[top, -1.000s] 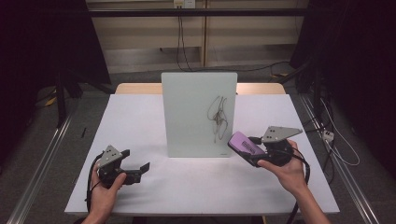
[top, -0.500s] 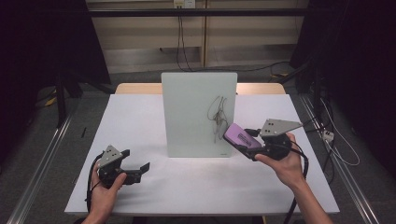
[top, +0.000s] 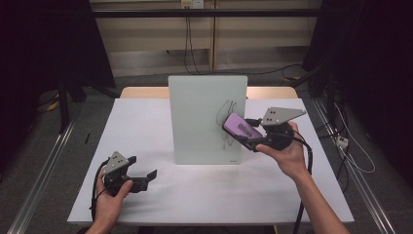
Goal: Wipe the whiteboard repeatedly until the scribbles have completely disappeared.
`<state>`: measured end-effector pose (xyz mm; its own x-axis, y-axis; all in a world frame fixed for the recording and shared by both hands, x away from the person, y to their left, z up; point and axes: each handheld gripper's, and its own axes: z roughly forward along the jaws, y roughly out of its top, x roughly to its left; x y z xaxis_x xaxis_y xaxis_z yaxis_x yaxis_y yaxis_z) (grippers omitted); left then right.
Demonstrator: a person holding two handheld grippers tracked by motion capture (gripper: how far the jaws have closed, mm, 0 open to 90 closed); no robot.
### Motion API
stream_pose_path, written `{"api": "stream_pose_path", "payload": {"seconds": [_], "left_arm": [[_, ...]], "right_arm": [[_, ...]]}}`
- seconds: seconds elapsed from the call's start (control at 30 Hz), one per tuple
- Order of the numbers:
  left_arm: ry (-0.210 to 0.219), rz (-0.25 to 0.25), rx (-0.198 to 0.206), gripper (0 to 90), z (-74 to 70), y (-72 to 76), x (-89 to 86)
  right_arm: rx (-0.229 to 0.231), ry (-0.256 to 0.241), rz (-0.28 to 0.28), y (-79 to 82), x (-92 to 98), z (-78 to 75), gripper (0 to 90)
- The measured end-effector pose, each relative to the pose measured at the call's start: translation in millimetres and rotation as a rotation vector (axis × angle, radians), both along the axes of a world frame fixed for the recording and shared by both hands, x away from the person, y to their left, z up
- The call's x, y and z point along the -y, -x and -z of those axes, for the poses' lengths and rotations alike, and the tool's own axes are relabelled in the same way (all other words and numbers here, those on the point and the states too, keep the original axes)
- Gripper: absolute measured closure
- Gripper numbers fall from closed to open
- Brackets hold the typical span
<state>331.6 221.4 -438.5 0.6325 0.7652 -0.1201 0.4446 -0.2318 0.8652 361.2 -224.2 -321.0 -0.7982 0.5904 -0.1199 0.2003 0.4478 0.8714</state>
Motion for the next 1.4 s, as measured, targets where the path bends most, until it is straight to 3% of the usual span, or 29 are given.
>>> {"api": "stream_pose_path", "payload": {"seconds": [0.17,0.8,1.4], "left_arm": [[0.006,0.004,-0.008,5.0,1.4,-0.6,1.5],[-0.003,0.013,-0.015,5.0,2.4,-1.9,2.7],[-0.004,0.013,-0.021,5.0,3.0,-1.6,3.0]], "right_arm": [[0.003,0.000,0.003,-9.2,-0.2,-5.0,41.4],[0.104,0.039,0.028,-40.3,-16.9,-41.7,41.5],[0.132,0.107,0.030,-45.9,-28.0,-40.8,41.7]]}}
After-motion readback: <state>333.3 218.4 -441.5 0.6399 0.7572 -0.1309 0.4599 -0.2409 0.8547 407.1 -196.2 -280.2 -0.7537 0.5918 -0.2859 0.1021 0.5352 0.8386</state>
